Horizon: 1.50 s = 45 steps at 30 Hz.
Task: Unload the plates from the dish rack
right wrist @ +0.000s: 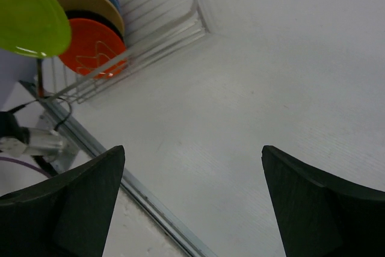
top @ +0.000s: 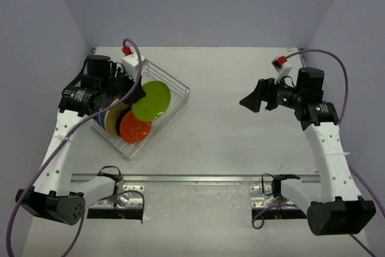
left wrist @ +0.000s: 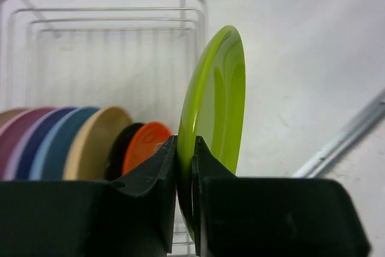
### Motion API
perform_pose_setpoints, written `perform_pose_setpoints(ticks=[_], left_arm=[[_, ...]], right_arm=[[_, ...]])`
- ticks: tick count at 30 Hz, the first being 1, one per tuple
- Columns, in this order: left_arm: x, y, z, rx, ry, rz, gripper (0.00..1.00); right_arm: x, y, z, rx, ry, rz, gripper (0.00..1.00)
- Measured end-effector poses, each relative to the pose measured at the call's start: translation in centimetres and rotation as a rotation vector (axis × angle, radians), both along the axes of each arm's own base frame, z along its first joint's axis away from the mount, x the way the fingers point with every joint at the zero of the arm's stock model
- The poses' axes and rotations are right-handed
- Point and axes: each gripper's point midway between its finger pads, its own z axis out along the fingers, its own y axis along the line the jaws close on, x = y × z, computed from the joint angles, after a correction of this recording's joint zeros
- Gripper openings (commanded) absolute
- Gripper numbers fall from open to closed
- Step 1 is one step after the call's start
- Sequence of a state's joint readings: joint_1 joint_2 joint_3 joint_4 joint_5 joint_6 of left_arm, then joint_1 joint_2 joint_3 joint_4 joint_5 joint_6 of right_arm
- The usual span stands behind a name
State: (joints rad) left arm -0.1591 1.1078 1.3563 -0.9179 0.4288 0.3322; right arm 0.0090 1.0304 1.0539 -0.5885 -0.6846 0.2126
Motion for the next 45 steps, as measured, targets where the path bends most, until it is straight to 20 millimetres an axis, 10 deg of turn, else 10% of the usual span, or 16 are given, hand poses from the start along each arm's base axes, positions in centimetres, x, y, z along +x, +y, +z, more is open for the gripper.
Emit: perform_pose_setpoints(ticks=[6,25,35,38,45], left_arm=[[-2.6,-4.8,-0.5,-0.184,0.112,-0.183,0.0],[-1.4,-9.9,-3.8,-0.298,0.343,-0.337,0.0],[-1.2,-10.3,-3.2,-0.315,0.327,-0.357,0.0],[-0.8,-10.4,-3.3,-0.315,0.325,-0.35,0.35],[-0.2,-10.3,-3.3,-0.303,0.314,-0.323,0.94]], right_arm=[[1.1,3.1,2.0,0.182,0.065,0.098,0.84],[1.4,16.2,0.0,0.108,0.135,0.456,0.68],[1.4,17.8,-2.5,0.064,0.182,0.506,0.21],[1.2,18.2,-2.0,0.073,0.172,0.528,0.01],[1.8,18.3,-2.5,0.108,0.233,0.535,0.0]])
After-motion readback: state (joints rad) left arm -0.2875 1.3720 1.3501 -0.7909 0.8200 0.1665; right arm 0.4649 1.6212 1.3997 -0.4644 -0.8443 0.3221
